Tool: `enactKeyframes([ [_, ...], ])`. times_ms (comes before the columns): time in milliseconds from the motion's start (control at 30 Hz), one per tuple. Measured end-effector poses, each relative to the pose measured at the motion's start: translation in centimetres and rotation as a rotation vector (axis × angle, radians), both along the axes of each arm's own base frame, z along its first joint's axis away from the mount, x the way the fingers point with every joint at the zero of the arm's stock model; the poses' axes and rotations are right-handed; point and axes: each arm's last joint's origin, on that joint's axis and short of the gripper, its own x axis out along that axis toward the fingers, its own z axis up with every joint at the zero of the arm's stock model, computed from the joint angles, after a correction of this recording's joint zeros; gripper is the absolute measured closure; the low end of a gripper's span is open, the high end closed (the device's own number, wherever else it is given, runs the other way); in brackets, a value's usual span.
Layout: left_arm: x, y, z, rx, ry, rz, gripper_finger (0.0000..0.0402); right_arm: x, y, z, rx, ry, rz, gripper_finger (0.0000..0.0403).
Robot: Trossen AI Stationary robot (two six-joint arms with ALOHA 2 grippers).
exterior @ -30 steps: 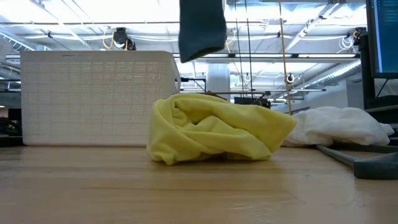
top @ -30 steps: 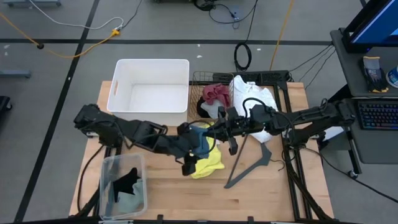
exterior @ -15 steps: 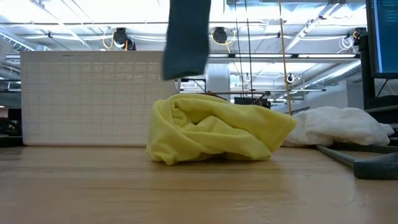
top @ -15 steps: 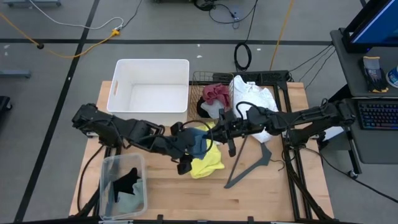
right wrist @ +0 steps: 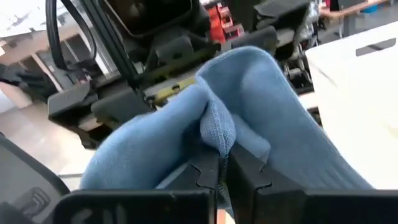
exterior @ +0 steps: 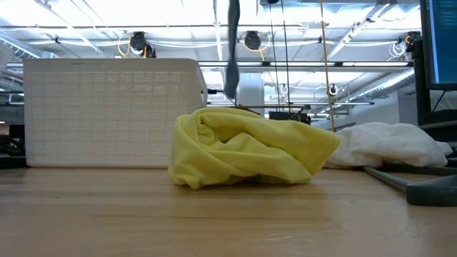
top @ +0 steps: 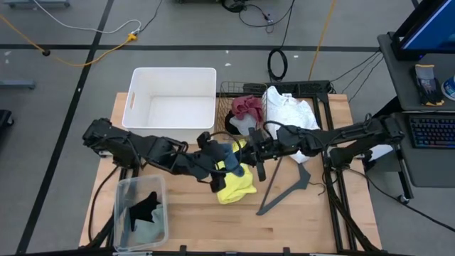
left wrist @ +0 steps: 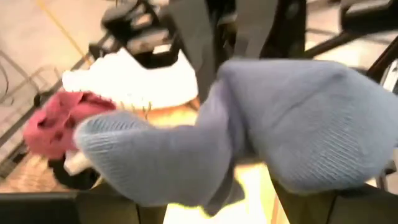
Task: Pick & Place Cloths
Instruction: Put the blue sock into the transparent bin
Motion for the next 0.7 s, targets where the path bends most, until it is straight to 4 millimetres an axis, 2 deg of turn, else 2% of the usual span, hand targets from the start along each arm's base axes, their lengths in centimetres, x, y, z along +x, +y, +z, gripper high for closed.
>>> enactKeyframes([
  [467, 0.58, 0.42, 0.44, -0.01, -0.037, -0.061, 0.015, 0.22, 0.51, -0.12, 0.009, -0.009, 0.017, 0.0399],
  [567, 0.65, 0.56, 0.43, -0.021, -0.033, -0.078, 0.0178, 0.2, 0.61, -0.13, 0.019, -0.006, 0.022, 0.04],
  [700, 0.67, 0.52, 0.4, -0.015, -0.019, -0.127, 0.0255, 0.16, 0.84, -0.13, 0.02, -0.006, 0.03, 0.04],
])
